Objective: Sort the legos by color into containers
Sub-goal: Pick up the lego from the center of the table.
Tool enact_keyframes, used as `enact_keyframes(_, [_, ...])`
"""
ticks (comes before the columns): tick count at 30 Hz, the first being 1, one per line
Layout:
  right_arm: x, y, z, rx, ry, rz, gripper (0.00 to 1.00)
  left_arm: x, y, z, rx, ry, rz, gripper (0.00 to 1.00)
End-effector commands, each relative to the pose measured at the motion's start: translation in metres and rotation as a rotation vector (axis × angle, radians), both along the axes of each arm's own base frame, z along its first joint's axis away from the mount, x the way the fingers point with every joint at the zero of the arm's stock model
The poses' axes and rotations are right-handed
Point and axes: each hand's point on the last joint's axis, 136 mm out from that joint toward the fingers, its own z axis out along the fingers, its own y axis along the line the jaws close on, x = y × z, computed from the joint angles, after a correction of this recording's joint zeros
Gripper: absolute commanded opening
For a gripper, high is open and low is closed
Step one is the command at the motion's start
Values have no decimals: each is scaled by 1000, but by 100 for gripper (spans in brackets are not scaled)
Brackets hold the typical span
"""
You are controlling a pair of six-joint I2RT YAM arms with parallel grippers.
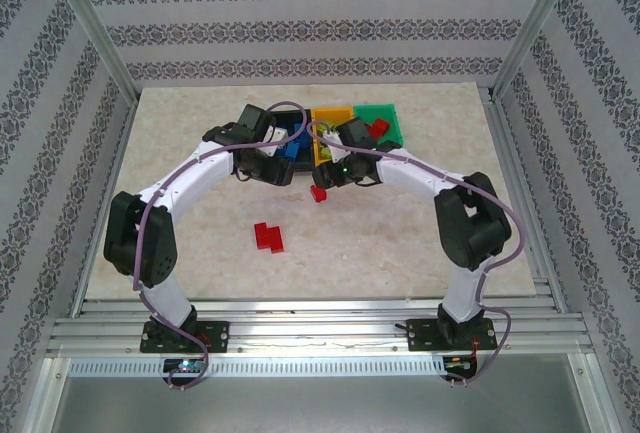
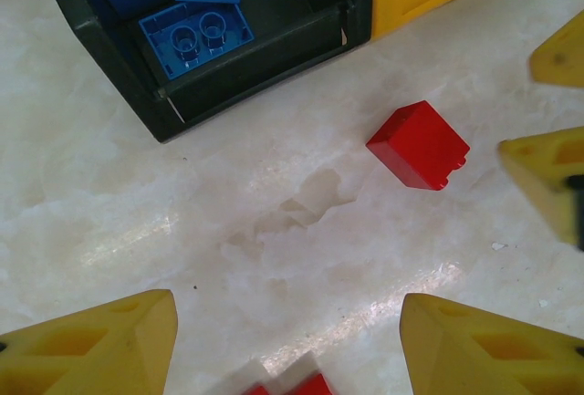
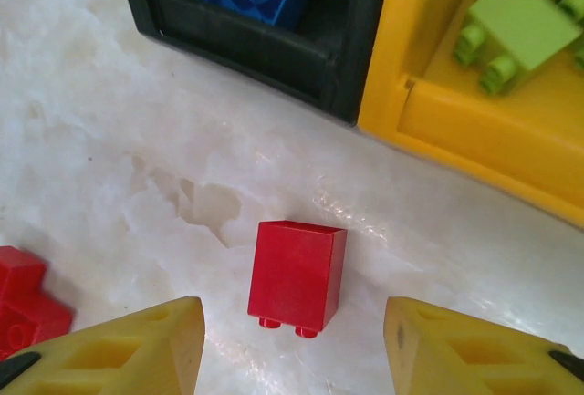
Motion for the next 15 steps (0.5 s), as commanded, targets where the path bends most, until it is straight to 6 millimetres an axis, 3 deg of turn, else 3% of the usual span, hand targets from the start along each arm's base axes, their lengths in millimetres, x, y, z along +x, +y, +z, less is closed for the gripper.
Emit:
enact_keyframes(1, [-2, 9, -16, -42, 8, 5, 55, 4, 9, -3, 28, -2, 8, 66])
enact_keyframes(7, [-1, 12, -41, -114, 44, 18, 55, 4, 9, -2, 27, -4, 10, 66])
enact_keyframes(15, [-1, 20, -59, -132, 85, 23, 53, 4, 9, 0, 24, -9, 10, 66])
